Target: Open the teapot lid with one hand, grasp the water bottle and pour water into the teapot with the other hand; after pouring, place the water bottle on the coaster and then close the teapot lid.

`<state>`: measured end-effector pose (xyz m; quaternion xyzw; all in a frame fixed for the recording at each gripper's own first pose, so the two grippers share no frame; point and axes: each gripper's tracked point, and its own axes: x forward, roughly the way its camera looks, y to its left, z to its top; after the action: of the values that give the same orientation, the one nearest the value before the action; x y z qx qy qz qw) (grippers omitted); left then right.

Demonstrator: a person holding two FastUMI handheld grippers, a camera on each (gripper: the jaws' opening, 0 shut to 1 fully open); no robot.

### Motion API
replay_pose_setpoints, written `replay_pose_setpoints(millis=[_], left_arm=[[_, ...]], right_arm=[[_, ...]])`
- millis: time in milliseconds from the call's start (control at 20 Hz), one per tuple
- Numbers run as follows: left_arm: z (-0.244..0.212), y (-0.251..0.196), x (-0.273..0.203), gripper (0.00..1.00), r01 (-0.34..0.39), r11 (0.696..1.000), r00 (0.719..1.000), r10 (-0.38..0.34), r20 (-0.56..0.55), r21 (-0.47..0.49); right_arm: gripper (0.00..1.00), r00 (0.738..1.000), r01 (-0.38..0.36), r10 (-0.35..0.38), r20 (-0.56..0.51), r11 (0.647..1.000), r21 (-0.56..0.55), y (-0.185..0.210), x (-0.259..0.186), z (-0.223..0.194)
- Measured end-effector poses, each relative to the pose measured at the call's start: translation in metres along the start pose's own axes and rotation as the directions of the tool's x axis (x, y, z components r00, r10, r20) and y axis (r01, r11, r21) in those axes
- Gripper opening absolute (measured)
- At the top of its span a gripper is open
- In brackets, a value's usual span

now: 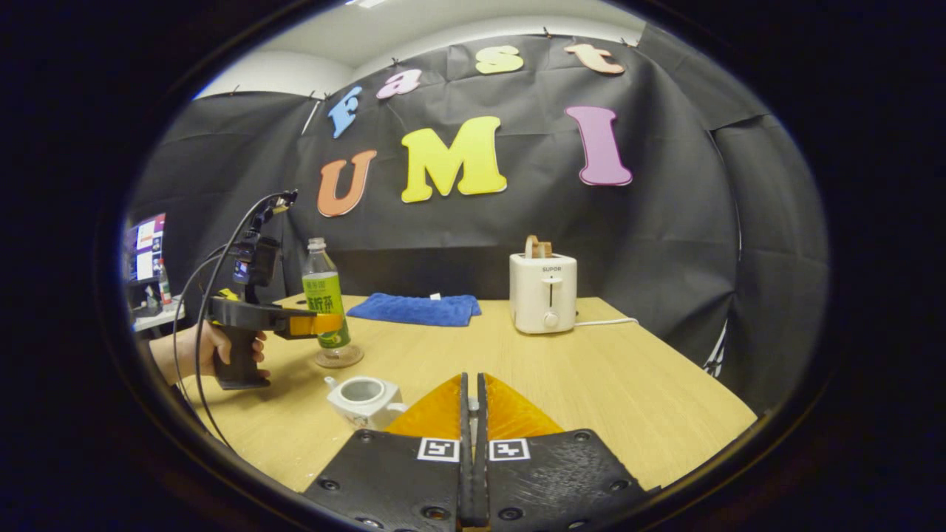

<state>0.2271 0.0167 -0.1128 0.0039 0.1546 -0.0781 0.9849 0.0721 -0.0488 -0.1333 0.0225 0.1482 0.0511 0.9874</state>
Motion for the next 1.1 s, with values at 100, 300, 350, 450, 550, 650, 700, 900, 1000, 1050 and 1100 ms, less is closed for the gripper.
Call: replay_pose_setpoints(millis=[100, 300, 350, 450, 550, 650, 700, 900, 1000, 1050, 1100], left_arm=[[-0.002, -0.001, 0.001, 0.78, 0.002, 1.000, 1.000, -0.002, -0.005, -0.005], [-0.001, -0.002, 0.000, 0.77, -0.001, 1.000, 1.000, 0.001, 0.000, 0.001], [0.000, -0.003, -0.001, 0.79, 0.000, 1.000, 1.000, 0.000, -0.004, 0.005], [-0.004, -0.006, -0.002, 0.80, 0.011, 1.000, 1.000, -0.011, -0.020, 0.006], [-0.008, -0.005, -0.006, 1.00, 0.001, 1.000, 1.000, -0.001, -0.026, -0.001], [-0.008, -0.004, -0.011, 1.00, -0.001, 1.000, 1.000, 0.001, -0.021, -0.001], [-0.008, 0.000, -0.015, 1.00, -0.012, 1.000, 1.000, 0.012, -0.018, 0.004], [-0.012, 0.015, -0.043, 1.00, -0.051, 0.999, 0.999, 0.051, -0.019, -0.011], [-0.013, 0.027, -0.061, 1.00, -0.082, 0.996, 0.997, 0.081, -0.017, -0.020], [-0.014, 0.033, -0.070, 1.00, -0.094, 0.995, 0.996, 0.093, -0.016, -0.028], [-0.015, 0.037, -0.079, 1.00, -0.101, 0.994, 0.995, 0.101, -0.014, -0.037]], right_arm=[[0.00, 1.000, 0.001, -0.001, 0.002, 1.000, -0.004, 0.000, -0.002, 0.001], [0.00, 1.000, 0.007, -0.007, 0.005, 1.000, -0.005, -0.001, -0.004, 0.002], [0.00, 1.000, 0.007, -0.007, 0.006, 1.000, -0.004, -0.001, -0.005, 0.003], [0.00, 1.000, 0.006, -0.006, 0.009, 1.000, -0.006, 0.000, -0.005, 0.004], [0.00, 1.000, 0.003, -0.003, 0.010, 1.000, -0.008, 0.002, -0.007, 0.005], [0.00, 1.000, 0.001, -0.001, 0.016, 1.000, -0.011, 0.006, -0.009, 0.008], [0.00, 1.000, -0.002, 0.002, 0.019, 1.000, -0.014, 0.006, -0.009, 0.009], [0.00, 0.999, -0.019, 0.020, 0.036, 0.999, -0.026, 0.017, -0.008, 0.018], [0.00, 0.999, -0.034, 0.036, 0.039, 0.999, -0.033, 0.025, -0.002, 0.021], [0.00, 0.998, -0.047, 0.048, 0.040, 0.998, -0.035, 0.030, 0.001, 0.024], [0.00, 0.997, -0.058, 0.060, 0.041, 0.997, -0.041, 0.036, 0.003, 0.026]])
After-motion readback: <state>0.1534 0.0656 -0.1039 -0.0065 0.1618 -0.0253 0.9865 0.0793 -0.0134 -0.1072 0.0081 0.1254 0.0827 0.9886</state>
